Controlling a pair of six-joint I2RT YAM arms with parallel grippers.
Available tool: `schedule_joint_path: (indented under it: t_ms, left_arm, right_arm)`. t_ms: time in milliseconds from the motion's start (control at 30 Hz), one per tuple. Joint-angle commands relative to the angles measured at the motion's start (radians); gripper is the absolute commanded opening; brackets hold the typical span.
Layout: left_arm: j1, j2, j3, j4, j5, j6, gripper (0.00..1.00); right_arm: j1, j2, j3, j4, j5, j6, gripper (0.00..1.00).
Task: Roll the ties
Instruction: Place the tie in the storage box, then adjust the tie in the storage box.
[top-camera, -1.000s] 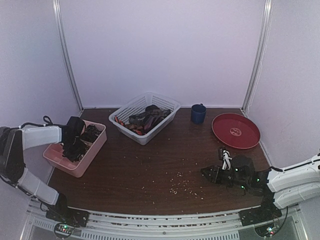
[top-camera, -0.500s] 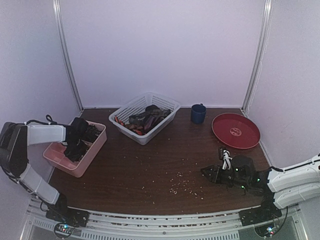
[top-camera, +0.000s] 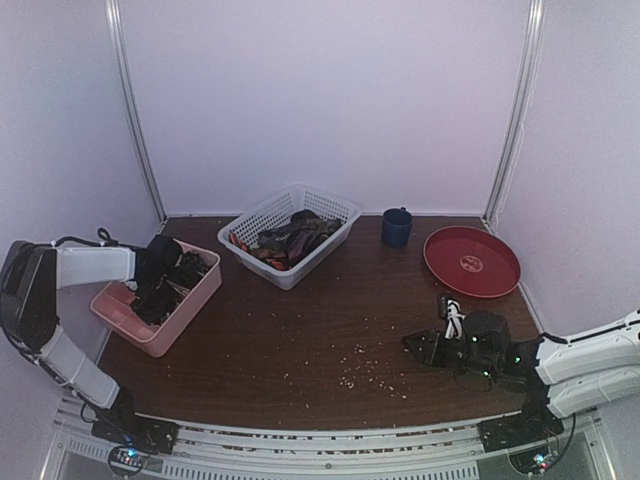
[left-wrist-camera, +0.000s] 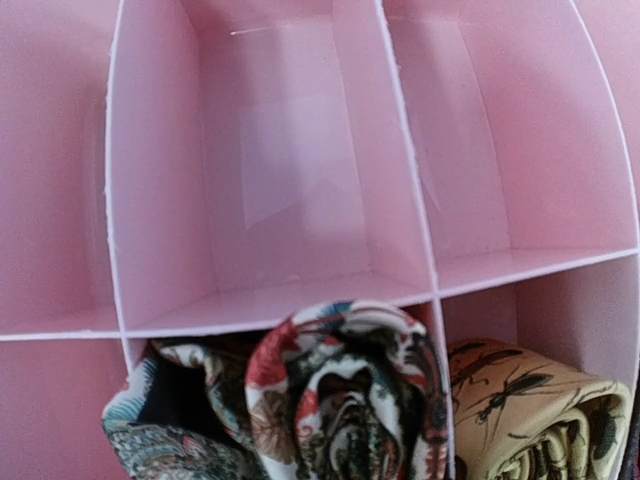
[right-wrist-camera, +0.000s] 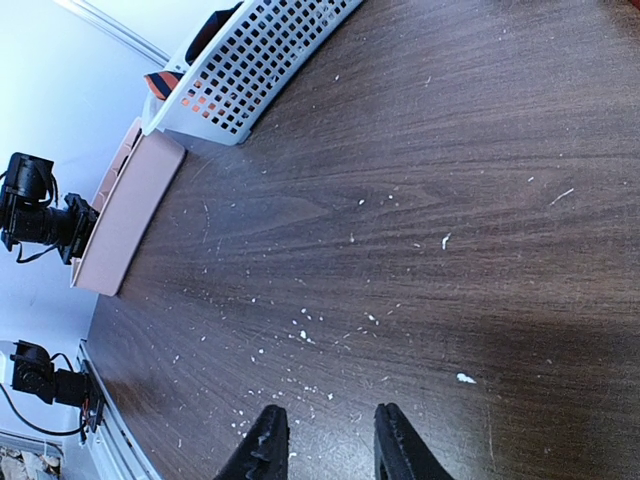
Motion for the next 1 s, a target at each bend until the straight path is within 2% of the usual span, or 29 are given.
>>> schedule_joint_path:
  t_ms: [0, 233, 500, 700, 967]
  left_arm:
    - [-0.014, 0.005, 0.003, -0.095, 0.048, -0.021, 0.3]
    - [-0.019, -0.001, 0.027, -0.124, 0.027, -0.032, 0.37]
    - [-0.021, -0.004, 0.039, -0.151, 0.016, -0.049, 0.36]
    - [-0.023, -0.022, 0.047, -0.159, 0.022, -0.05, 0.47]
    - [-0.024, -0.043, 0.042, -0.185, 0.016, -0.071, 0.54]
  right_arm:
    - [-0.002, -0.018, 0.001, -0.016, 0.023, -0.002, 0.31]
    - [-0.001, -0.017, 0.0, -0.016, 0.022, -0.004, 0.31]
    - [-0.002, -0.019, 0.001, -0.02, 0.022, -0.005, 0.31]
    - [-0.002, -0.024, 0.002, -0.024, 0.023, -0.006, 0.31]
    - [-0.001, -0.026, 0.003, -0.027, 0.021, -0.005, 0.31]
